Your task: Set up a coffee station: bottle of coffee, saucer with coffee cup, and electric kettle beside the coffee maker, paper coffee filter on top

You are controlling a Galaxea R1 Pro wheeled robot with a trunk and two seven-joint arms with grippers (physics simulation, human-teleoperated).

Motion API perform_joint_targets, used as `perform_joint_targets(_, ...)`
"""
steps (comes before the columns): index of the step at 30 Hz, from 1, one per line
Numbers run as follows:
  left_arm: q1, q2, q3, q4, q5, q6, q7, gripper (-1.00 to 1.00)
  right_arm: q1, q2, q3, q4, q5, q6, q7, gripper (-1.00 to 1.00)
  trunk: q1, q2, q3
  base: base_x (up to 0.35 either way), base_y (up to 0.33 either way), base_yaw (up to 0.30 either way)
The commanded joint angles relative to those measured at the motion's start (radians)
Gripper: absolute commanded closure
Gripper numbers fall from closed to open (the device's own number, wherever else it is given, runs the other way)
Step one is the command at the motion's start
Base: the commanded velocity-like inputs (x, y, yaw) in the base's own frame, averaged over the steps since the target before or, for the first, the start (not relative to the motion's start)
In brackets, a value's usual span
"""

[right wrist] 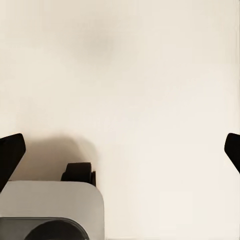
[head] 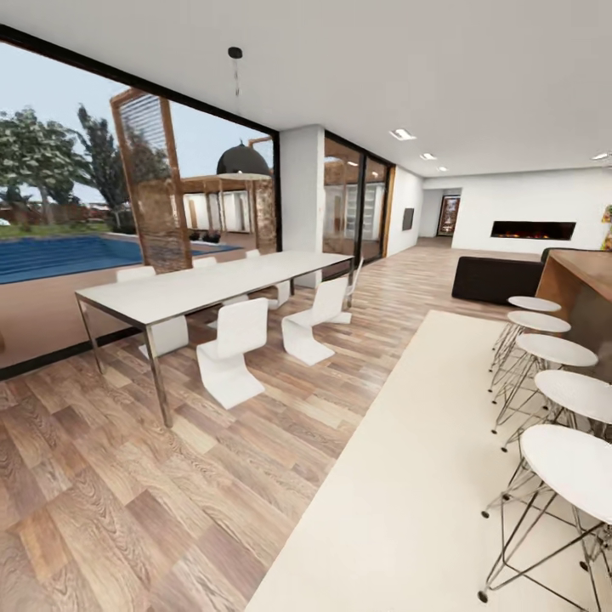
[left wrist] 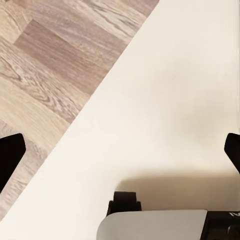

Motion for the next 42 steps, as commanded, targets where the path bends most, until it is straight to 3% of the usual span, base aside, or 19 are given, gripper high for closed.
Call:
perform_joint_targets(1,0.001,0.0,0.001,-0.001,0.0,-0.001,0.001,-1.0,-0.001,0.0,0.0,0.001,0.0,-0.003,0.0,-1.0,0.0,0.0,0.0,0.0,0.0,-0.252)
perform_joint_targets(17,0.001,-0.001,0.0,-0.001,0.0,-0.001,0.002,-1.0,-0.001,0.0,0.0,0.001,0.0,-0.003,0.0,-1.0,0.0,0.0,0.007,0.0,0.0,-0.25)
perform_joint_targets(29,0.001,0.0,0.002,0.0,0.0,0.0,0.002,-1.0,-0.001,0.0,-0.001,0.001,0.0,-0.003,-0.002,-1.0,0.0,0.0,0.009,-0.144,0.099,-0.09)
perform_joint_targets(42,0.001,0.0,0.001,0.0,0.0,-0.001,0.002,-1.0,-0.001,0.0,-0.001,0.001,0.0,-0.003,-0.002,-1.0,0.0,0.0,0.012,-0.022,0.017,-0.241)
